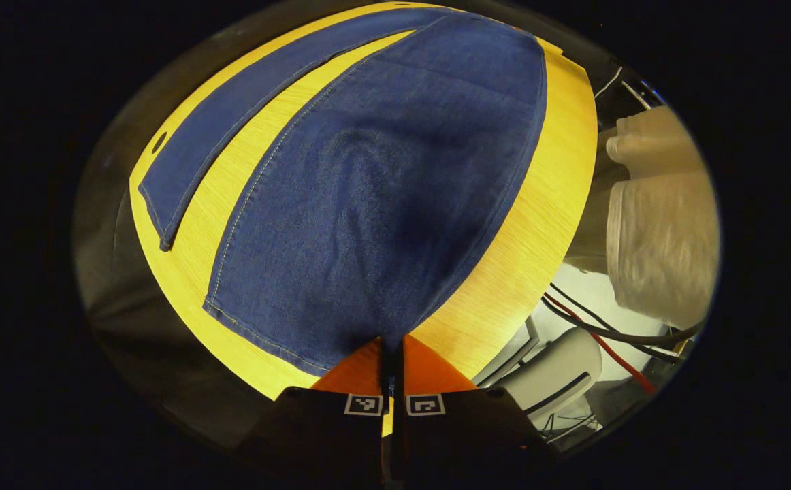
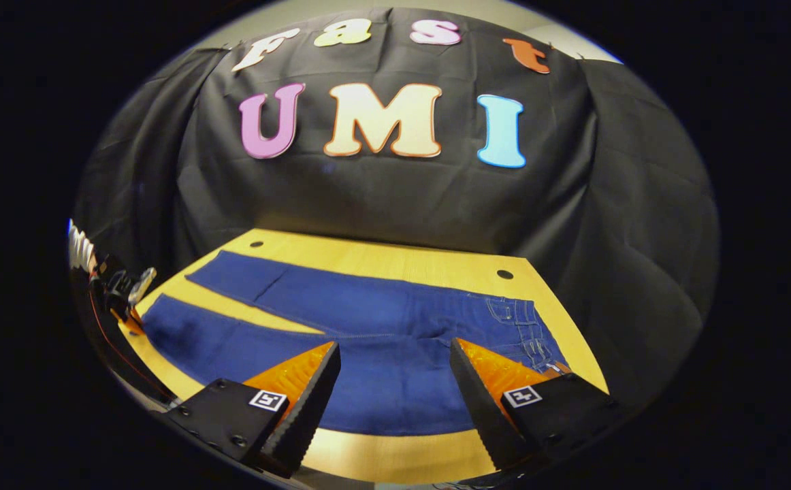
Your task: Grasp the waist and the cuffs of the jeans and fold them to make the two legs overlap; first hold the waist and fold one-third of the jeans toward the cuffs, then hold the cuffs and fold the remaining one-third in the same direction to finish folding.
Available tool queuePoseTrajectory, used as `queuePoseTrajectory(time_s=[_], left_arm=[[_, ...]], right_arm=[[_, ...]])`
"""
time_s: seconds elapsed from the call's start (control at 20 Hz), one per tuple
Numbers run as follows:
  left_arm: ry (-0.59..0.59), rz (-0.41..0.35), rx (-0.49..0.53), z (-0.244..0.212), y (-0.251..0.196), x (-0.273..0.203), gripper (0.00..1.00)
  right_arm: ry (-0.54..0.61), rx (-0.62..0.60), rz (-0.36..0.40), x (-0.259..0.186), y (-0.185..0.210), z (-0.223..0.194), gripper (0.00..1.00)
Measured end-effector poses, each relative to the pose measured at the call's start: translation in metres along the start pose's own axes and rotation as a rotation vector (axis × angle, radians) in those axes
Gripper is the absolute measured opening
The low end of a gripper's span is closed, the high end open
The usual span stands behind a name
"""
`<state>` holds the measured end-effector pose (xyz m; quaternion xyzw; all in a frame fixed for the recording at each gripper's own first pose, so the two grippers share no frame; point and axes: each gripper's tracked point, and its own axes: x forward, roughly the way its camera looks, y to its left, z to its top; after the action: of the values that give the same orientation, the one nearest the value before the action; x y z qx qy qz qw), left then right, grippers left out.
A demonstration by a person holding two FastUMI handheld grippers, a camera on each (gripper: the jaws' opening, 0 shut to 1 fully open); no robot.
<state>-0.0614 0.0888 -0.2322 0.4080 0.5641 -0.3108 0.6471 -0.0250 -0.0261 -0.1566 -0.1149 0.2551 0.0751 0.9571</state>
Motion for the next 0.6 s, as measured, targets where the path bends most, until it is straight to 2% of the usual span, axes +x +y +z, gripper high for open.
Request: queuePoseTrajectory(time_s=[0.25, 0.45, 0.6], left_arm=[[0.005, 0.011, -0.014, 0.000, -0.001, 0.000, 0.00], [0.025, 0.029, -0.015, 0.000, -0.001, 0.001, 0.00], [0.052, 0.043, -0.024, -0.002, -0.001, 0.001, 0.00]], right_arm=[[0.171, -0.242, 0.111, 0.005, -0.019, -0.039, 1.00], [0.343, -0.441, 0.220, 0.022, -0.043, -0.084, 1.00], [0.515, -0.581, 0.288, 0.029, -0.070, -0.130, 1.00]])
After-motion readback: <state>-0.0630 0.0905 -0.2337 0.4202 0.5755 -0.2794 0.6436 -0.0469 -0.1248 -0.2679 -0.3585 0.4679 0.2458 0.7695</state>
